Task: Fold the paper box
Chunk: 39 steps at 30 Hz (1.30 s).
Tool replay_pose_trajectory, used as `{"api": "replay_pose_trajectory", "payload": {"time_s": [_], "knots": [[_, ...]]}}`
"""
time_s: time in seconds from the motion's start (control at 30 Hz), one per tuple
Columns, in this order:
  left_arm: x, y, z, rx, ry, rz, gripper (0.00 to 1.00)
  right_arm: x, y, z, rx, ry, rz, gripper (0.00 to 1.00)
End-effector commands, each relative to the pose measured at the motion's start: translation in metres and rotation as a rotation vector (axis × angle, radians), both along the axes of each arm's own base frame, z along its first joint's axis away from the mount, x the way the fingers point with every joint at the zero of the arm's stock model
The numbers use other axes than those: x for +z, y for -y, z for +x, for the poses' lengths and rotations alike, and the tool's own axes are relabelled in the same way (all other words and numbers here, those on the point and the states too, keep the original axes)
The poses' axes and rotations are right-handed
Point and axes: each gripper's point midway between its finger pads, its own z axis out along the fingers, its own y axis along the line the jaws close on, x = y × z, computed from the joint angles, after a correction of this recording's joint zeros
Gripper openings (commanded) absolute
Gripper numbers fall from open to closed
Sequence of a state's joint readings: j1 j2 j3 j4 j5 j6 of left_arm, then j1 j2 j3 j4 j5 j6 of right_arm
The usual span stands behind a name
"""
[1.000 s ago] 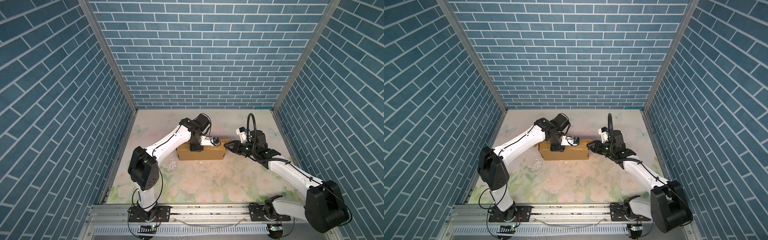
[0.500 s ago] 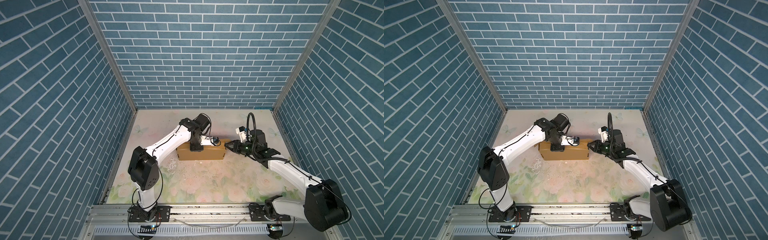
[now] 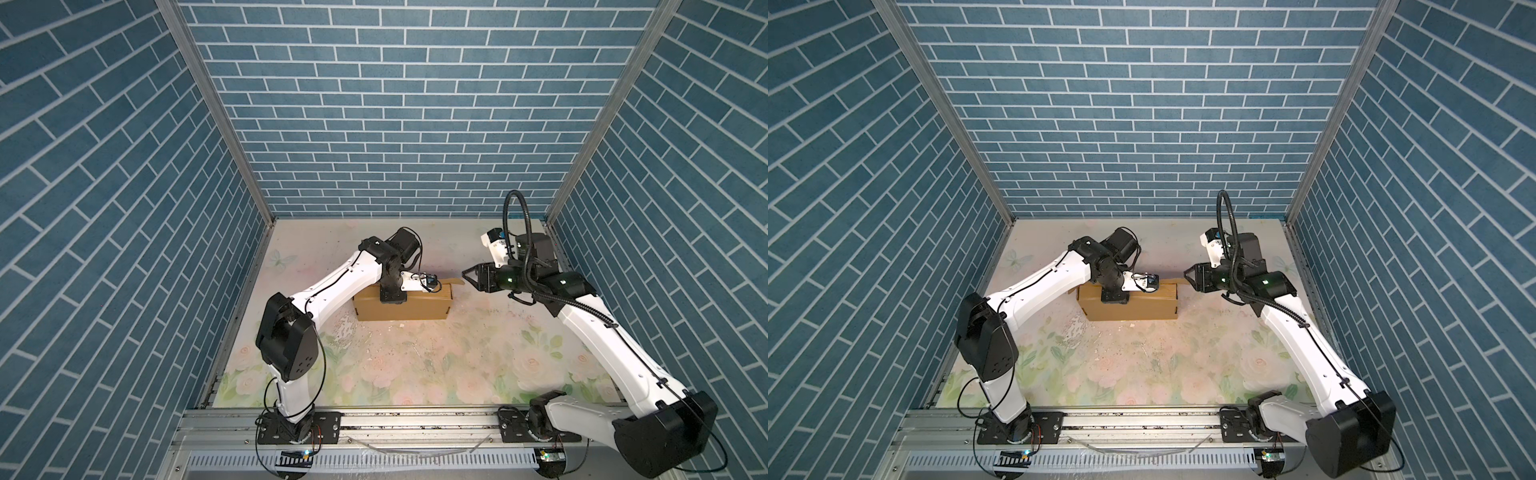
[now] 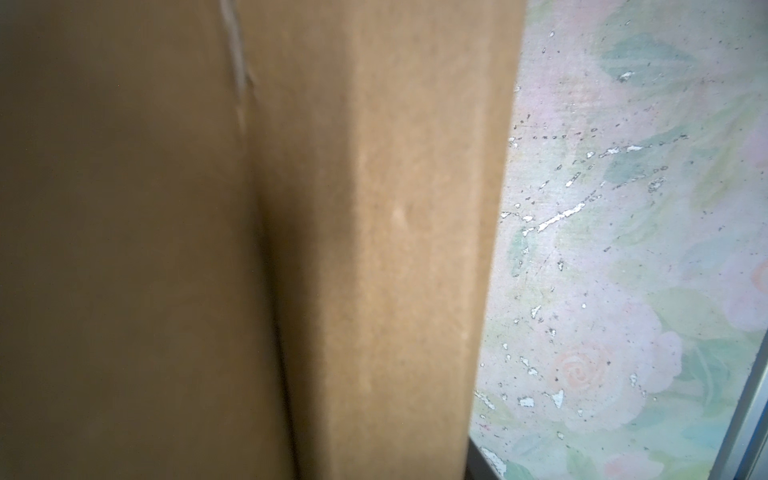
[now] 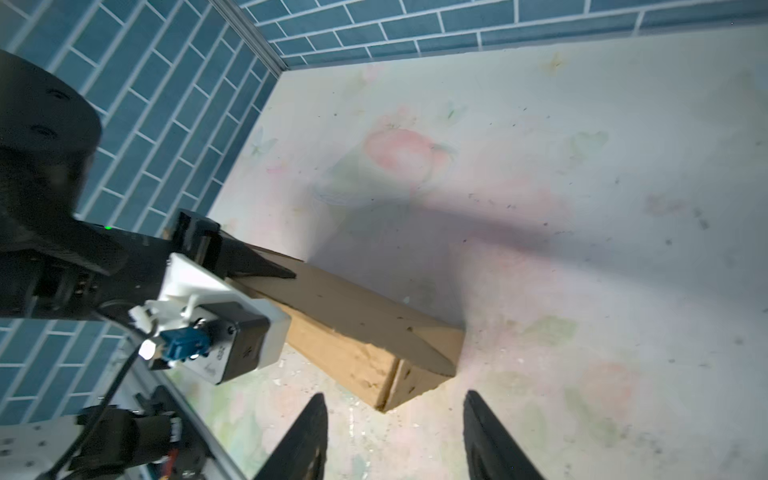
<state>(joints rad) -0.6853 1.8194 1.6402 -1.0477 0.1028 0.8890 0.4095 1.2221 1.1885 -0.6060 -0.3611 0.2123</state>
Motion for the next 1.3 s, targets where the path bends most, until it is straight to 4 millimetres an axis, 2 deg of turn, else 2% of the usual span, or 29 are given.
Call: {"api": "replay_pose_trajectory", "payload": {"time_s": [0.0,0.1,0.3,0.63,0.8,0.93,1.27], "knots": [[-0.044,-0.003,-0.004,-0.01,-0.088,0.059,0.46,-0.027,0.013,-0.002,0.073,-0.012,-0.262,0.55],[-0.045,-0.002,-0.003,-0.012,-0.089,0.057,0.45,-0.031,0.005,0.005,0.104,-0.019,-0.284,0.55],[-0.044,-0.002,-0.002,-0.012,-0.088,0.055,0.45,-0.037,-0.016,0.003,0.176,-0.056,-0.252,0.48],[-0.04,-0.003,0.002,0.0,-0.064,0.05,0.45,-0.043,-0.032,0.005,0.194,-0.069,-0.234,0.14],[-0.042,-0.001,0.002,0.002,-0.072,0.044,0.43,-0.03,-0.042,0.002,0.179,-0.084,-0.157,0.04],[-0.045,0.0,0.001,0.002,-0.081,0.036,0.41,-0.027,-0.048,0.0,0.147,-0.133,-0.101,0.0],[-0.042,0.002,0.003,0.013,-0.07,0.028,0.43,-0.049,-0.037,0.007,-0.055,-0.231,-0.079,0.0]]}}
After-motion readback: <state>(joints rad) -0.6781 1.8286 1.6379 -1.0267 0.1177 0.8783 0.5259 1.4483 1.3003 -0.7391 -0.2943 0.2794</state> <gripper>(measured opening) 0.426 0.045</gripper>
